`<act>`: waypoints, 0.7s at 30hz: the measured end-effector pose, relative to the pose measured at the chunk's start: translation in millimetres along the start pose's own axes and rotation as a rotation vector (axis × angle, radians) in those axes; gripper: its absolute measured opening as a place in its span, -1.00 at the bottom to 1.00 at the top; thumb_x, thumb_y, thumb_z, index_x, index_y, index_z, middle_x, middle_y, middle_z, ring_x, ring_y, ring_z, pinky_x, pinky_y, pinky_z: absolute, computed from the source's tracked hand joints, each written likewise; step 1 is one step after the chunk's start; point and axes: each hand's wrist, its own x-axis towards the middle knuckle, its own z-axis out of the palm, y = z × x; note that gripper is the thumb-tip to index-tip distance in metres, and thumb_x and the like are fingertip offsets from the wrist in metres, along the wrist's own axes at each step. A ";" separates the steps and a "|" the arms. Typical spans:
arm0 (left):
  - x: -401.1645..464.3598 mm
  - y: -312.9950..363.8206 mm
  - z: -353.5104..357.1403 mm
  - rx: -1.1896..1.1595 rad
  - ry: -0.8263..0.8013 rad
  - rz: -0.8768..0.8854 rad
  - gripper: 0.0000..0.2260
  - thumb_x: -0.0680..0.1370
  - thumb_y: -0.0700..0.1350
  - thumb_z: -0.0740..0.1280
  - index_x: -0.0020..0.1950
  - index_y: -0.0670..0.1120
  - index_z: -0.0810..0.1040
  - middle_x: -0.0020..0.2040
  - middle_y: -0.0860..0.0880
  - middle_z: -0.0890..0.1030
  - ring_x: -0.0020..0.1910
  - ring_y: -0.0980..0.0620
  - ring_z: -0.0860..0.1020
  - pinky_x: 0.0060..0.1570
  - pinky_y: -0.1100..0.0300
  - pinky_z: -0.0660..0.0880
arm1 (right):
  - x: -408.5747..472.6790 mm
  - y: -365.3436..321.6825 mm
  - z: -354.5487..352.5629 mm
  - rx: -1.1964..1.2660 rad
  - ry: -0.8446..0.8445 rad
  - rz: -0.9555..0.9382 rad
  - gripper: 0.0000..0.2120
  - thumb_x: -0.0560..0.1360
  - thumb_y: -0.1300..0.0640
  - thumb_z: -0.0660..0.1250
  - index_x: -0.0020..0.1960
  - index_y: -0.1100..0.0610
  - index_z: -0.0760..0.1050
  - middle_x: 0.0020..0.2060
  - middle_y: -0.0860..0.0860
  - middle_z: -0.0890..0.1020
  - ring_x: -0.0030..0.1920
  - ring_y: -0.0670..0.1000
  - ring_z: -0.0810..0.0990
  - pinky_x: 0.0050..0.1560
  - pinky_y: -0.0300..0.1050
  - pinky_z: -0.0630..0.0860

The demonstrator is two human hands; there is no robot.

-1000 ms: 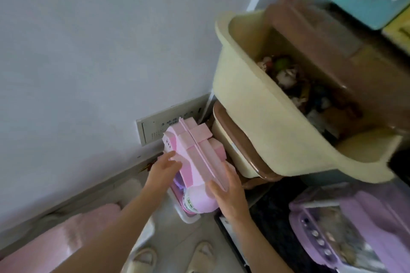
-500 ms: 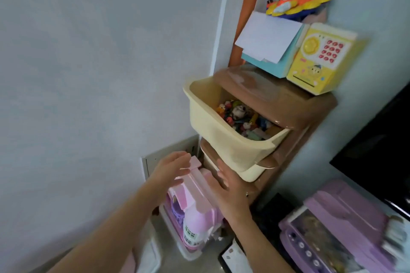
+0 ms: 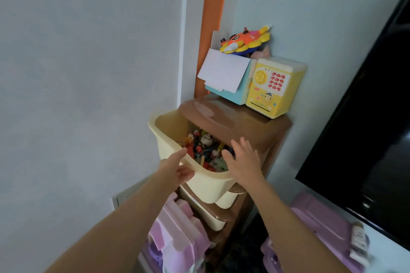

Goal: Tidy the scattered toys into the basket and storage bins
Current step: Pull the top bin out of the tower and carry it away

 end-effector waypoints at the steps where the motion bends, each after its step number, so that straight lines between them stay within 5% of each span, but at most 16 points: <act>1: 4.0 0.4 -3.2 0.037 0.005 -0.009 -0.57 0.48 0.02 0.39 0.17 -0.21 0.35 -0.17 -0.20 0.48 -0.34 -0.07 0.51 -0.51 0.20 0.54 | 9.6 0.2 -1.5 -0.042 -0.029 0.033 -0.46 0.62 -0.11 -0.05 0.54 0.05 0.00 0.54 0.07 -0.06 0.53 0.04 -0.14 0.48 0.07 -0.18; 3: 8.6 1.5 -7.5 0.088 0.019 -0.047 -0.57 0.46 0.06 0.40 0.12 -0.22 0.41 -0.23 -0.18 0.50 -0.45 -0.02 0.48 -0.64 0.33 0.41 | 24.7 0.4 -3.8 -0.110 -0.082 0.086 -0.44 0.62 -0.11 -0.05 0.54 0.07 -0.05 0.53 0.12 -0.09 0.53 0.09 -0.16 0.48 0.08 -0.18; 7: 11.3 6.2 -9.1 0.228 0.146 -0.008 -0.75 0.48 -0.15 0.33 0.06 -0.24 0.37 -0.32 -0.17 0.46 -0.70 0.04 0.43 -0.70 0.43 0.27 | 39.1 -5.2 -4.7 -0.297 -0.146 0.096 -0.39 0.62 -0.10 -0.03 0.53 0.20 -0.11 0.51 0.23 -0.12 0.52 0.20 -0.17 0.49 0.07 -0.12; 12: 5.5 3.4 -21.0 0.241 0.177 -0.003 -0.81 0.46 -0.23 0.34 -0.01 -0.24 0.39 -0.29 -0.15 0.45 -0.41 -0.02 0.44 -0.61 0.29 0.42 | 42.6 -6.4 -5.4 -0.362 -0.183 0.114 -0.32 0.61 -0.13 -0.01 0.52 0.25 -0.17 0.50 0.26 -0.16 0.51 0.23 -0.19 0.49 0.07 -0.12; 16: -3.9 2.8 -51.6 0.208 0.197 -0.071 -0.82 0.43 -0.29 0.29 0.00 -0.22 0.40 -0.04 -0.21 0.52 -0.06 -0.18 0.54 -0.02 -0.11 0.53 | 39.8 -2.2 -2.1 -0.396 -0.154 0.083 -0.30 0.60 -0.14 0.00 0.53 0.24 -0.18 0.50 0.26 -0.16 0.51 0.23 -0.20 0.48 0.07 -0.14; 21: -29.4 7.2 -75.9 0.100 0.273 -0.023 -0.84 0.42 -0.44 0.17 -0.13 -0.21 0.36 -0.05 -0.26 0.48 -0.22 -0.20 0.51 -0.29 -0.18 0.54 | 38.9 -3.1 6.6 -0.435 -0.112 0.074 -0.24 0.58 -0.17 0.05 0.52 0.26 -0.21 0.50 0.28 -0.17 0.50 0.25 -0.21 0.48 0.09 -0.14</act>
